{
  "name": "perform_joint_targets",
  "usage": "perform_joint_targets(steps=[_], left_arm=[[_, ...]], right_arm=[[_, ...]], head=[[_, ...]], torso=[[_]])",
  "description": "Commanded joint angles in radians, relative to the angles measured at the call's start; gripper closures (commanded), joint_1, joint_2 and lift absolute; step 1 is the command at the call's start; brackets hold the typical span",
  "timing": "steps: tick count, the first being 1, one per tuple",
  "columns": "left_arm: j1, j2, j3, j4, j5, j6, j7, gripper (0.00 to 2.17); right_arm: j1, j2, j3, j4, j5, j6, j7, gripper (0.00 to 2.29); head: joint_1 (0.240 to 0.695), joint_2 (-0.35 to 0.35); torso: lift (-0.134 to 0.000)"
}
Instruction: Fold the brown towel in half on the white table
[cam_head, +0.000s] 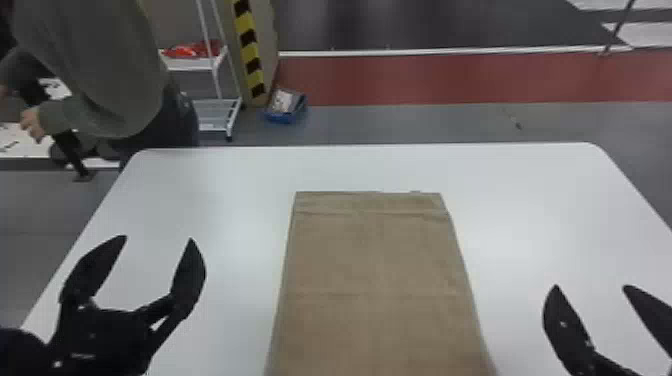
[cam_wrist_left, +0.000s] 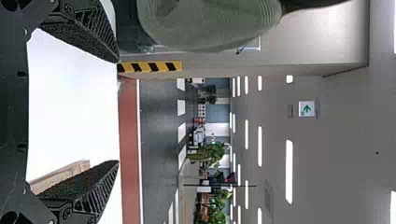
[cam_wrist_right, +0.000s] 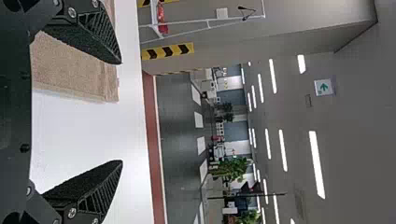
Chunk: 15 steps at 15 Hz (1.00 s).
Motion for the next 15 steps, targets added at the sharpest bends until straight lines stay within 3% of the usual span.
perform_joint_targets(steps=[1, 10, 12, 15], left_arm=[[-0.003, 0.000, 0.000, 0.003, 0.000, 0.000, 0.000, 0.12], [-0.032, 0.006, -0.003, 0.041, 0.008, 0.000, 0.000, 0.12], [-0.085, 0.009, -0.028, 0.079, 0.006, 0.006, -0.006, 0.12], [-0.200, 0.012, -0.102, 0.101, -0.017, 0.144, -0.009, 0.12]], right_arm=[[-0.002, 0.001, 0.000, 0.004, 0.000, 0.000, 0.000, 0.13], [-0.033, -0.001, -0.005, 0.018, 0.006, 0.028, 0.000, 0.13], [-0.120, -0.002, -0.012, 0.061, 0.015, 0.086, 0.000, 0.13], [-0.260, -0.009, -0.028, 0.128, 0.029, 0.156, 0.015, 0.13]], head=[[0.695, 0.066], [0.695, 0.067], [0.695, 0.068], [0.695, 0.048]], torso=[[-0.123], [-0.123], [-0.123], [-0.123]])
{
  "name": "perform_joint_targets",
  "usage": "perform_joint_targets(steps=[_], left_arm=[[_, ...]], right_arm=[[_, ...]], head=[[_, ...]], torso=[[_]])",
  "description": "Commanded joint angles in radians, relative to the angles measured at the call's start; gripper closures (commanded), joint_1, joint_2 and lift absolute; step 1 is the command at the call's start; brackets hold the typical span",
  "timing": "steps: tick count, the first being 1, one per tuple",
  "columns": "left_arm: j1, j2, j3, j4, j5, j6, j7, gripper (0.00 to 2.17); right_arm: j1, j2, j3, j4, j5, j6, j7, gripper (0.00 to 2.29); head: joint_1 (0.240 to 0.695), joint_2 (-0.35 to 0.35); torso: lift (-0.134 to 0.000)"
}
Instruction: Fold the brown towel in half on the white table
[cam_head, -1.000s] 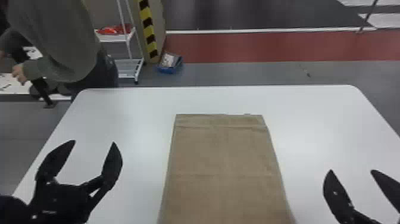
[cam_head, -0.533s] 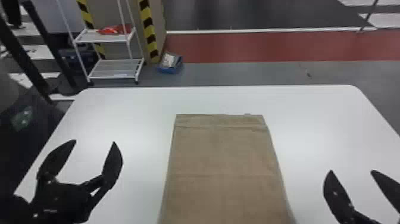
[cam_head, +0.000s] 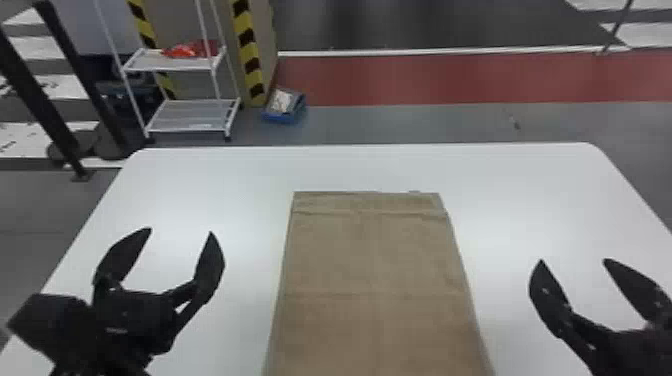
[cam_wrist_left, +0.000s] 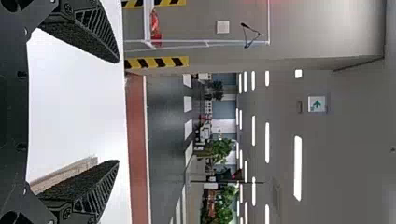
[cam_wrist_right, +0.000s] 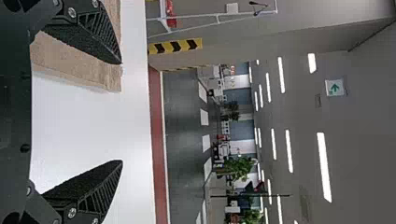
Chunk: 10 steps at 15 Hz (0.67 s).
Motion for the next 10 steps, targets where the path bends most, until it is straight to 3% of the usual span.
perform_joint_targets(steps=[1, 3, 5, 9, 10], left_arm=[[-0.100, -0.001, -0.058, 0.020, -0.009, 0.101, 0.002, 0.12], [-0.190, -0.010, -0.125, 0.048, -0.039, 0.211, 0.011, 0.12], [-0.274, -0.013, -0.176, 0.117, -0.035, 0.208, 0.013, 0.12], [-0.440, -0.041, -0.265, 0.270, -0.025, 0.205, 0.011, 0.12], [-0.474, -0.048, -0.279, 0.298, -0.016, 0.205, 0.011, 0.12]], right_arm=[[-0.121, -0.008, -0.009, 0.072, 0.009, 0.051, 0.023, 0.14], [-0.235, -0.011, -0.010, 0.173, 0.029, 0.064, 0.105, 0.14], [-0.316, -0.020, -0.009, 0.244, 0.037, 0.067, 0.149, 0.15], [-0.469, -0.040, 0.001, 0.405, 0.031, 0.082, 0.186, 0.15], [-0.503, -0.040, 0.004, 0.428, 0.023, 0.149, 0.195, 0.15]], head=[[0.695, 0.018], [0.695, -0.006], [0.695, -0.023], [0.695, -0.063], [0.695, -0.070]], torso=[[-0.123], [-0.123], [-0.123], [-0.123], [-0.123]])
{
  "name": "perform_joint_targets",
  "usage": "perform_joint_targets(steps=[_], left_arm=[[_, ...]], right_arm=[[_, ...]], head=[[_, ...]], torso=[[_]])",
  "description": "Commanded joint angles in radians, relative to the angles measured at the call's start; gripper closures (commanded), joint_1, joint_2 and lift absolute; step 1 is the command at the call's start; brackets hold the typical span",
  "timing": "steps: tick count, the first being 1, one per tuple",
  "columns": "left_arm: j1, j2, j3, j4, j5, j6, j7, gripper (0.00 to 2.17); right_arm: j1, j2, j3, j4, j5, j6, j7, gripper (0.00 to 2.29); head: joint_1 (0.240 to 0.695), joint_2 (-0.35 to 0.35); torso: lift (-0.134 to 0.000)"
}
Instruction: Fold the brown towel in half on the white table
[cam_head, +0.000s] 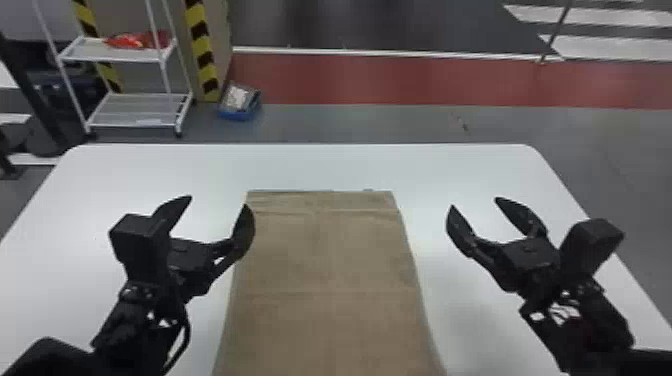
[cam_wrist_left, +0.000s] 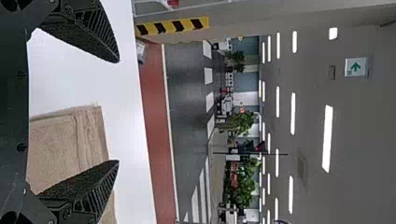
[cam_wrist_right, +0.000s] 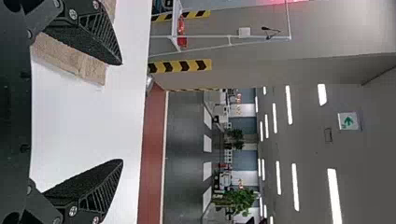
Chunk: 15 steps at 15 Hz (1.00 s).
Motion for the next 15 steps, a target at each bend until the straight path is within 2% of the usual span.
perform_joint_targets(steps=[1, 2, 4, 6, 9, 15], left_arm=[[-0.077, -0.019, -0.027, 0.066, 0.052, 0.000, -0.017, 0.13], [-0.103, -0.020, -0.031, 0.086, 0.078, 0.000, -0.023, 0.14], [-0.172, -0.026, -0.063, 0.142, 0.087, 0.006, -0.021, 0.16], [-0.213, -0.028, -0.073, 0.158, 0.134, 0.046, -0.024, 0.20], [-0.278, -0.046, -0.101, 0.222, 0.134, 0.163, -0.034, 0.20], [-0.400, -0.099, -0.153, 0.412, 0.127, 0.196, -0.044, 0.21]], right_arm=[[-0.073, 0.000, 0.015, 0.058, -0.012, 0.089, 0.019, 0.19], [-0.085, 0.000, 0.027, 0.069, -0.011, 0.086, 0.019, 0.19], [-0.093, 0.004, 0.043, 0.073, -0.005, 0.086, 0.019, 0.19], [-0.078, 0.004, 0.043, 0.055, -0.011, 0.083, 0.019, 0.19], [-0.062, 0.001, 0.037, 0.047, -0.014, 0.077, 0.019, 0.19], [-0.003, -0.011, 0.027, -0.009, -0.011, 0.046, 0.019, 0.19]], head=[[0.695, -0.085], [0.695, -0.090], [0.695, -0.089], [0.695, -0.086], [0.695, -0.089], [0.695, -0.114]], torso=[[-0.123], [-0.123], [-0.123], [-0.123], [-0.123], [-0.123]])
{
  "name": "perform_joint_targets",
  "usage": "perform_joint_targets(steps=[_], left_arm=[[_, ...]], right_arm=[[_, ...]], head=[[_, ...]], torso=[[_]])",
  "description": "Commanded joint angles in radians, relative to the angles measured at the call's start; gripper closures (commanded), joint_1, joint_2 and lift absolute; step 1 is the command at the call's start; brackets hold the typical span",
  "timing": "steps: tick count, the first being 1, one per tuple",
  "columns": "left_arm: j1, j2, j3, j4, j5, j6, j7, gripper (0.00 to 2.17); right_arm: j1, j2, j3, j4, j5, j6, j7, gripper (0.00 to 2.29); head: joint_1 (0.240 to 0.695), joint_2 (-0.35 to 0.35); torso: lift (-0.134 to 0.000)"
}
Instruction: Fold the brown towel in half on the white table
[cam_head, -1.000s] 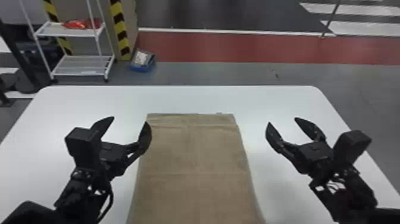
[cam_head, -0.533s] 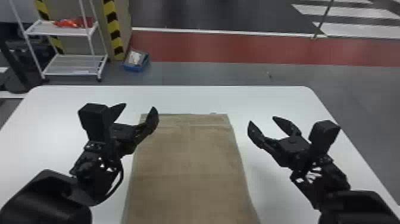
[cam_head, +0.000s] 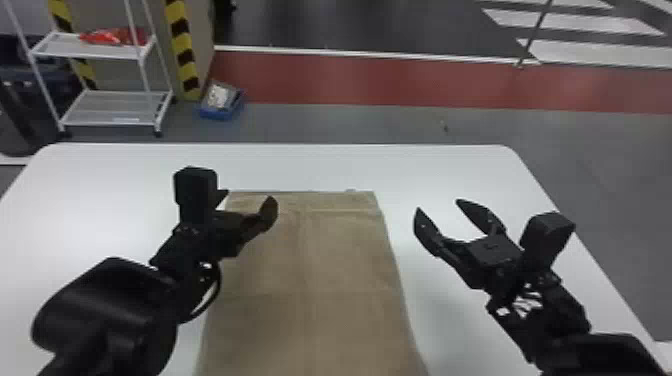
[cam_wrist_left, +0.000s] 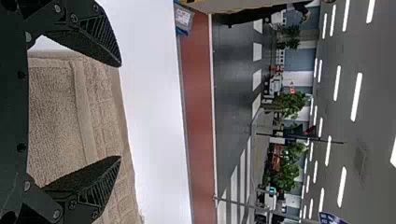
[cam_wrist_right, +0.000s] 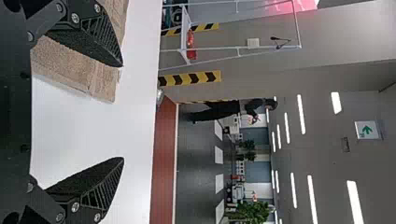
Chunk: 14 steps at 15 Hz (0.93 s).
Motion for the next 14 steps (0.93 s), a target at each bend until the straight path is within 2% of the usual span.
perform_joint_targets(steps=[1, 3, 6, 13, 14], left_arm=[[-0.047, -0.017, -0.020, 0.079, -0.014, 0.000, 0.005, 0.21], [-0.073, -0.032, -0.020, 0.129, -0.019, 0.006, 0.017, 0.21], [-0.093, -0.034, -0.020, 0.178, -0.024, 0.006, 0.017, 0.21], [-0.090, -0.028, -0.008, 0.186, -0.039, 0.028, 0.018, 0.22], [-0.090, -0.028, -0.007, 0.191, -0.039, 0.028, 0.018, 0.30]], right_arm=[[0.025, -0.004, -0.004, -0.019, -0.002, -0.015, 0.000, 0.19], [0.042, -0.008, -0.007, -0.032, -0.003, -0.021, 0.002, 0.19], [0.053, -0.012, -0.014, -0.036, -0.002, -0.042, 0.003, 0.19], [0.066, -0.015, -0.011, -0.047, -0.003, -0.064, 0.003, 0.19], [0.066, -0.015, -0.007, -0.045, -0.003, -0.064, 0.002, 0.19]], head=[[0.695, -0.116], [0.695, -0.119], [0.695, -0.115], [0.695, -0.102], [0.695, -0.100]], torso=[[-0.123], [-0.123], [-0.123], [-0.123], [-0.123]])
